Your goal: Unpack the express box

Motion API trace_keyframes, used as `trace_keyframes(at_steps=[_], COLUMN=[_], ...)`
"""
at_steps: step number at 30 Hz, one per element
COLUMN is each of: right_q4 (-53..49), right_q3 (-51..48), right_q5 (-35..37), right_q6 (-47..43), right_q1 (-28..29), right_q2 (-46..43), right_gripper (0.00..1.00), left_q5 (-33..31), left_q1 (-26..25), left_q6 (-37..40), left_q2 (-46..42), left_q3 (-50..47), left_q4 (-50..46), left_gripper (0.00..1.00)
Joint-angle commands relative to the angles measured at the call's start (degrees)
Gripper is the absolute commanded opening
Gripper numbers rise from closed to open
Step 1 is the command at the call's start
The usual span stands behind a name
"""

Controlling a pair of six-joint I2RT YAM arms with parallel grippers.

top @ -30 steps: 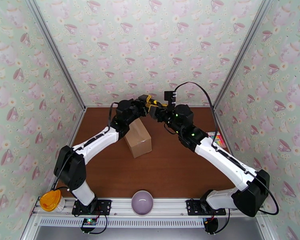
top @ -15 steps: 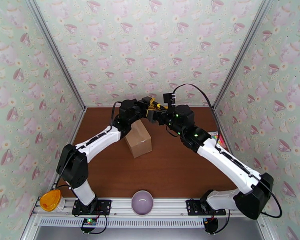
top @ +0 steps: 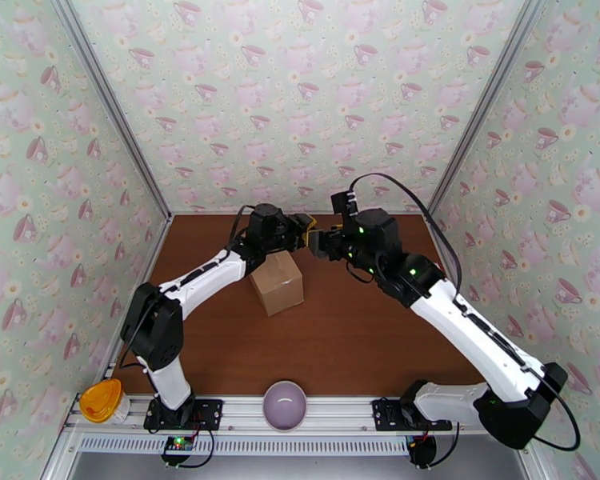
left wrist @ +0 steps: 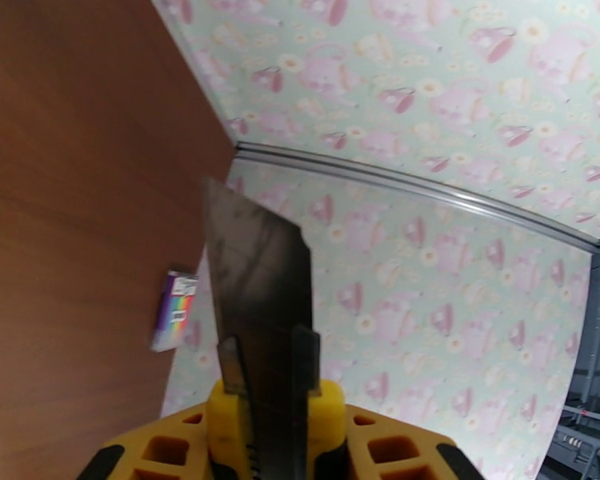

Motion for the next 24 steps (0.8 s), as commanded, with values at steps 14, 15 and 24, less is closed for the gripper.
trace_keyframes(at_steps=[14, 15, 24], right_q4=[-11.1, -11.2, -9.0], right_q3=[3.2, 3.2, 3.4], right_q5=[-1.8, -1.9, -6.6], right_q6=[0.3, 0.3, 0.3], right_q1=[-0.4, -0.5, -1.8], right_q2=[6.8, 7.1, 8.5], right_gripper=[0.67, 0.67, 0.53], left_q5=[0.8, 0.9, 1.3], left_q1=[0.8, 0.8, 0.7], left_q6=[9.6, 9.6, 9.1], left_q2=[-4.4, -4.5, -5.6], left_q3=[0.9, 1.0, 1.6], left_q4=[-7.7, -7.4, -6.8], left_gripper=[0.0, 0.0, 0.0])
